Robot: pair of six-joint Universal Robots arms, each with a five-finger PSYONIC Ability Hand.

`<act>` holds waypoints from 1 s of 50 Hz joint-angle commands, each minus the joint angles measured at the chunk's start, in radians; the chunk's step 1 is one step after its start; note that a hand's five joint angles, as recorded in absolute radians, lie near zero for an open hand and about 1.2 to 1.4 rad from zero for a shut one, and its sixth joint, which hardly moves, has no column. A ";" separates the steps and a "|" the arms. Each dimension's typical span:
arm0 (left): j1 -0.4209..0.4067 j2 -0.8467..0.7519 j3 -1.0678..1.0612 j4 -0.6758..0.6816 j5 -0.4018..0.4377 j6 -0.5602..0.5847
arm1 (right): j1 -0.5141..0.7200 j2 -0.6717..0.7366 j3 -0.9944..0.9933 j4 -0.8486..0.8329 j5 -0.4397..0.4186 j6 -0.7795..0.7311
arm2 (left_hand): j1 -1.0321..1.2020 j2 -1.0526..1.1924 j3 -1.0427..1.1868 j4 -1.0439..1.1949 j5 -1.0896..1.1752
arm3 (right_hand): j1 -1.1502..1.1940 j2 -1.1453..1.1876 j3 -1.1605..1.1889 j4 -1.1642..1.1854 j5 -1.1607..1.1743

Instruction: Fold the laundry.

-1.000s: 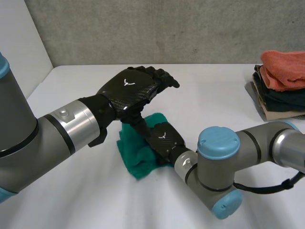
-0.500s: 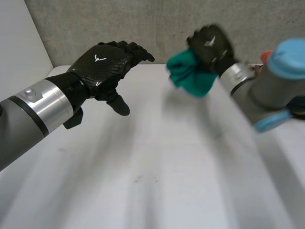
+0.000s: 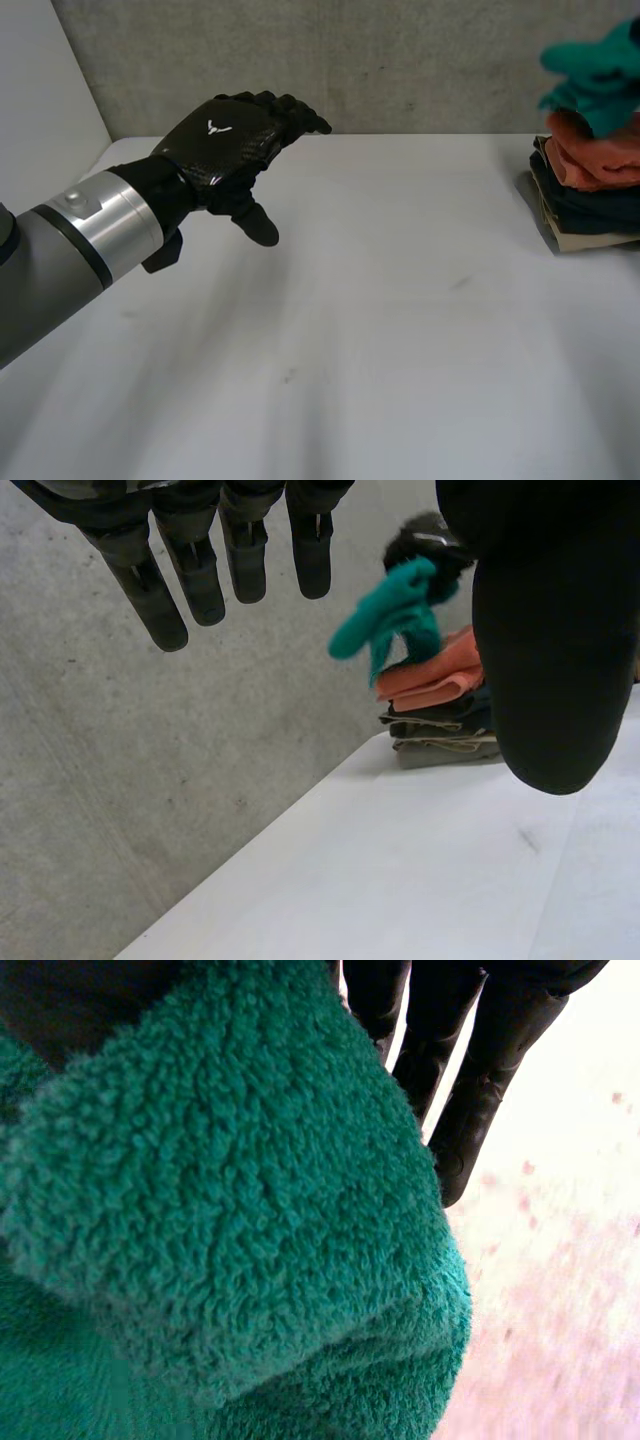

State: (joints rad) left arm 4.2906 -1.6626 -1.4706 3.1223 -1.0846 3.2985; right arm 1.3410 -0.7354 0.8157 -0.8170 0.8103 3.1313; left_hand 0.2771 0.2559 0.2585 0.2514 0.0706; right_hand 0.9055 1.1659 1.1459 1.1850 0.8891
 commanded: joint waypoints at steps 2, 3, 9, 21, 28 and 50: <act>-0.002 -0.023 -0.002 0.001 -0.005 0.003 | -0.106 0.103 0.187 -0.149 -0.140 0.021 | -0.011 0.010 0.008 0.015 0.021 | 0.491 0.230 0.250 0.211 0.333; -0.002 -0.025 -0.002 0.001 -0.005 0.003 | -0.111 0.100 0.200 -0.157 -0.146 0.021 | -0.011 0.010 0.008 0.015 0.021 | 0.491 0.230 0.250 0.211 0.333; -0.005 -0.023 -0.002 0.001 -0.012 0.004 | -0.152 0.061 0.263 -0.209 -0.158 0.036 | -0.011 0.010 0.008 0.015 0.021 | 0.491 0.230 0.250 0.211 0.333; -0.009 -0.020 -0.004 0.001 -0.014 0.004 | -0.191 -0.016 0.287 -0.171 -0.148 0.058 | -0.014 0.008 0.005 0.012 0.018 | 0.203 -0.058 -0.038 -0.077 0.045; -0.025 -0.022 0.000 0.001 -0.014 0.003 | -0.200 -0.030 0.276 -0.015 -0.120 0.041 | -0.020 0.002 -0.001 0.006 0.012 | -0.731 -0.991 -0.971 -1.011 -0.889; -0.052 -0.009 0.012 0.001 -0.015 -0.002 | -0.525 -0.271 0.339 0.512 -0.048 -0.279 | -0.028 -0.007 -0.010 -0.003 0.004 | -0.731 -0.991 -0.971 -1.011 -0.889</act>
State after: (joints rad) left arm 4.2491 -1.6790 -1.4615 3.1232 -1.0997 3.2971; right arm 0.9534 -0.9845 1.1602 -0.4153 0.7078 2.9801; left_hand 0.2771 0.2559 0.2585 0.2514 0.0708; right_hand 0.2029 0.2193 0.2144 0.2359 0.0700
